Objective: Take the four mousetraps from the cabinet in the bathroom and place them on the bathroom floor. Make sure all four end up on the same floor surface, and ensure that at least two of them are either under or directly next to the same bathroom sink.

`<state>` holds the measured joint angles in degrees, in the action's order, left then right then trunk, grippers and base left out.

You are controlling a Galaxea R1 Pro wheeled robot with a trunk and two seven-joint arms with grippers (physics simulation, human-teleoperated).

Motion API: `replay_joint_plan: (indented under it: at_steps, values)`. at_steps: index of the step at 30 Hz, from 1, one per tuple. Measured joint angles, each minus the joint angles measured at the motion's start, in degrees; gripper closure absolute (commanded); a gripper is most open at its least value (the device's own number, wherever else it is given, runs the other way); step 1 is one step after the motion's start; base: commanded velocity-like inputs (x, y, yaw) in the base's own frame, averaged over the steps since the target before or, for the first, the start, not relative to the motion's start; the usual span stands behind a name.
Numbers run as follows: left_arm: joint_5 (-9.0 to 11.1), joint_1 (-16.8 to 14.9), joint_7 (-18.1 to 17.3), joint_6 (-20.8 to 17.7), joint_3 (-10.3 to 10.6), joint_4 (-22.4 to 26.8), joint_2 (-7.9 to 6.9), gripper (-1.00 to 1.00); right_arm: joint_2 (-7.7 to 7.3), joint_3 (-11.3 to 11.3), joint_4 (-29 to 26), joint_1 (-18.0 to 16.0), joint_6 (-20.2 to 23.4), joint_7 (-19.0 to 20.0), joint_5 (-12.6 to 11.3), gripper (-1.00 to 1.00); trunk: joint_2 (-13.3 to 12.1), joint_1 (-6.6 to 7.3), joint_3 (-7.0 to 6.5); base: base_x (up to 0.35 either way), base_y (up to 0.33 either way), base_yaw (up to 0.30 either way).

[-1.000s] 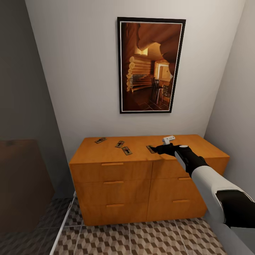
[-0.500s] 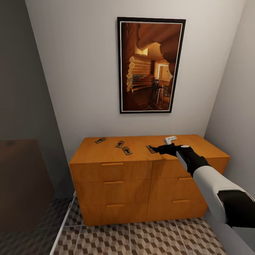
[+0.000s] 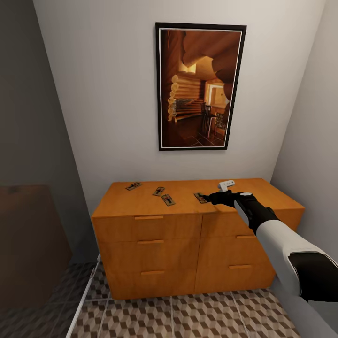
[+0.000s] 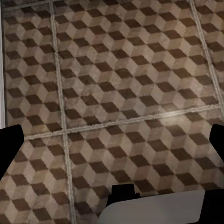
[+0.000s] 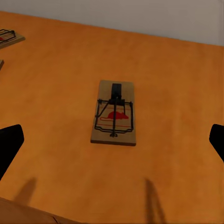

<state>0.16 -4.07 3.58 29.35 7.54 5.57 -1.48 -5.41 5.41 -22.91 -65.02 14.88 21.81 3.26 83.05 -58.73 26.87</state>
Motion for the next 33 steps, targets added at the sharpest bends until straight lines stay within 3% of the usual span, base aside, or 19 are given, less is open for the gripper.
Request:
replay_joint_plan:
  at_steps: [15, 33]
  values:
    - [0.0, 0.0, 0.0, 0.0, 0.0, 0.0, -0.06, -1.00, 0.00, 0.0, 0.0, 0.0, -0.1, -0.1, 0.0, -1.00, 0.0, 0.01, 0.00, 0.174, 0.000, 0.000]
    - [0.0, 0.0, 0.0, 0.0, 0.0, 0.0, -0.09, -1.00, 0.18, 0.0, 1.9, 0.0, -0.4, -0.3, 0.0, -1.00, 0.0, -0.01, 0.00, 0.023, 0.000, 0.000]
